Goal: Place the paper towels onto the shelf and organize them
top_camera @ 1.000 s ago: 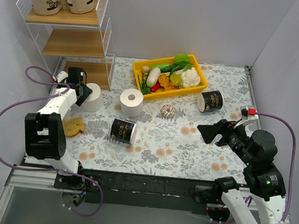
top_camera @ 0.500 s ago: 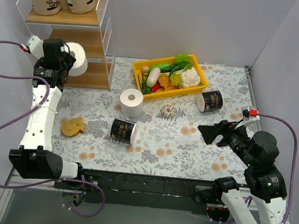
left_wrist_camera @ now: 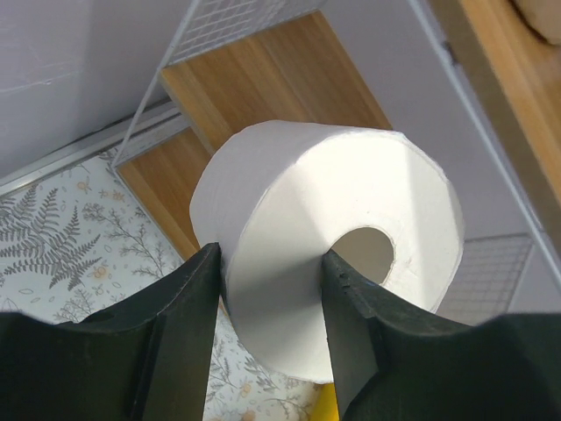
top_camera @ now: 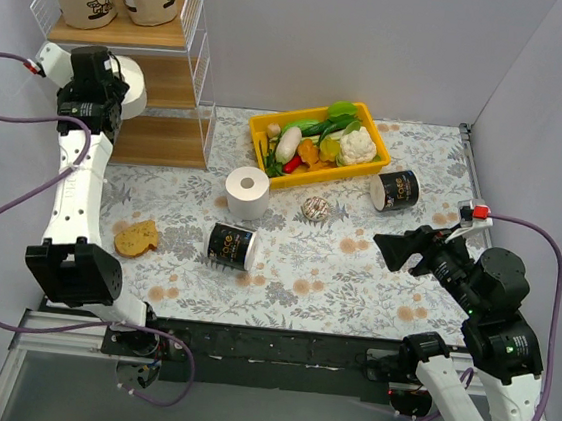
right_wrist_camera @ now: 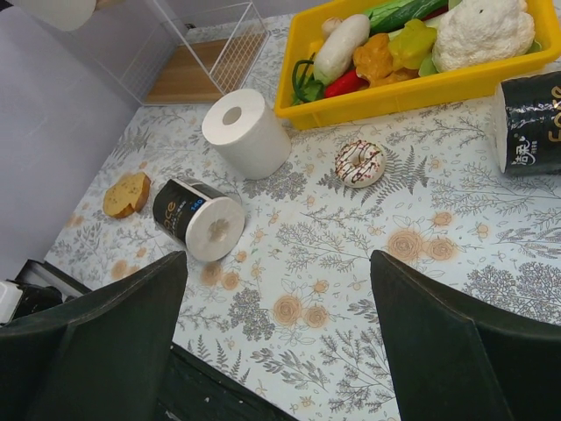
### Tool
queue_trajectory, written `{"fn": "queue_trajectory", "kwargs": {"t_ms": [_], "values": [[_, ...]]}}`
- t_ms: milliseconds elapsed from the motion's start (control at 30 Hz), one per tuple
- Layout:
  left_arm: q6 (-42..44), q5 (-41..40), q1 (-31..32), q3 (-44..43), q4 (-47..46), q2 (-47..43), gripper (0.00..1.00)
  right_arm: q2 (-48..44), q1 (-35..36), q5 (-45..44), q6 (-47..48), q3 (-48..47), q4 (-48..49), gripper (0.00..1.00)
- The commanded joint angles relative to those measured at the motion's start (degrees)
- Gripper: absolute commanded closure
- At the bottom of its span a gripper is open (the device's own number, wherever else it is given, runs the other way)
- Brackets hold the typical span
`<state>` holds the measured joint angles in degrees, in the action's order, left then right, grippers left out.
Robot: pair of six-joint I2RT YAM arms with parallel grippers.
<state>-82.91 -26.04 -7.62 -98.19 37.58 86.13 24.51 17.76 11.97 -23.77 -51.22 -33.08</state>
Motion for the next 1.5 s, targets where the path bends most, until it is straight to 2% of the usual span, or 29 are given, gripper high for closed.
{"fn": "queue_trajectory", "kwargs": {"t_ms": [0, 233, 333, 467, 533, 567, 667, 800, 1000, 1233, 1333, 1367, 1467], "values": [[-0.8, 1.3, -3.1, -2.4, -5.6, -0.4, 0.75, 0.2, 0.1, -1.0, 0.6, -2.4, 1.6, 0.08], [-1.7, 3.7, -5.6, -2.6, -10.1, 2.2, 0.74, 1.1, 0.2, -0.7, 0.4, -2.1, 2.0, 0.08], [-2.9, 5.8, -6.4, -2.6, -11.7, 3.4, 0.64, 1.2, 0.1, -1.2, 0.4, -1.8, 2.1, 0.08], [-3.7, 10.1, -7.0, -0.7, -16.3, 3.5, 0.61, 1.4, 0.1, -1.3, 0.4, -1.2, 2.6, 0.08], [-3.9, 11.3, -7.1, 0.5, -18.8, 3.4, 0.56, 1.6, 0.1, -1.4, 0.4, -0.9, 2.9, 0.08], [-3.8, 12.1, -7.0, 0.8, -19.5, 2.9, 0.49, 1.7, 0.1, -1.5, 0.4, -0.7, 3.0, 0.08], [-3.1, 13.6, -7.0, 2.1, -21.7, 1.9, 0.37, 1.9, 0.1, -1.3, 0.4, -0.2, 3.5, 0.08], [-1.9, 13.5, -7.0, 3.9, -24.1, -1.0, 0.27, 2.3, 0.1, -0.8, 0.1, 0.1, 4.2, 0.08], [-0.1, 13.0, -7.0, 7.6, -24.6, -4.6, 0.25, 1.9, 0.1, -0.1, -0.4, -0.1, 3.9, 0.08], [7.8, 22.9, -7.0, 17.8, -23.4, -12.4, 0.22, 1.0, 0.1, -0.4, -0.1, -0.9, 2.1, 0.08], [6.8, 26.0, -7.1, 22.8, -20.2, -16.1, 0.21, 0.3, 0.1, -0.5, 0.1, -0.8, 0.9, 0.08], [7.0, 31.9, -6.9, 24.3, -19.0, -17.6, 0.20, 0.2, 0.1, -0.5, 0.1, -0.8, 0.7, 0.08], [6.5, 35.1, -6.0, 28.9, -16.4, -20.0, 0.14, -0.5, 0.1, -0.5, 0.2, -0.5, -0.1, 0.08]]}}
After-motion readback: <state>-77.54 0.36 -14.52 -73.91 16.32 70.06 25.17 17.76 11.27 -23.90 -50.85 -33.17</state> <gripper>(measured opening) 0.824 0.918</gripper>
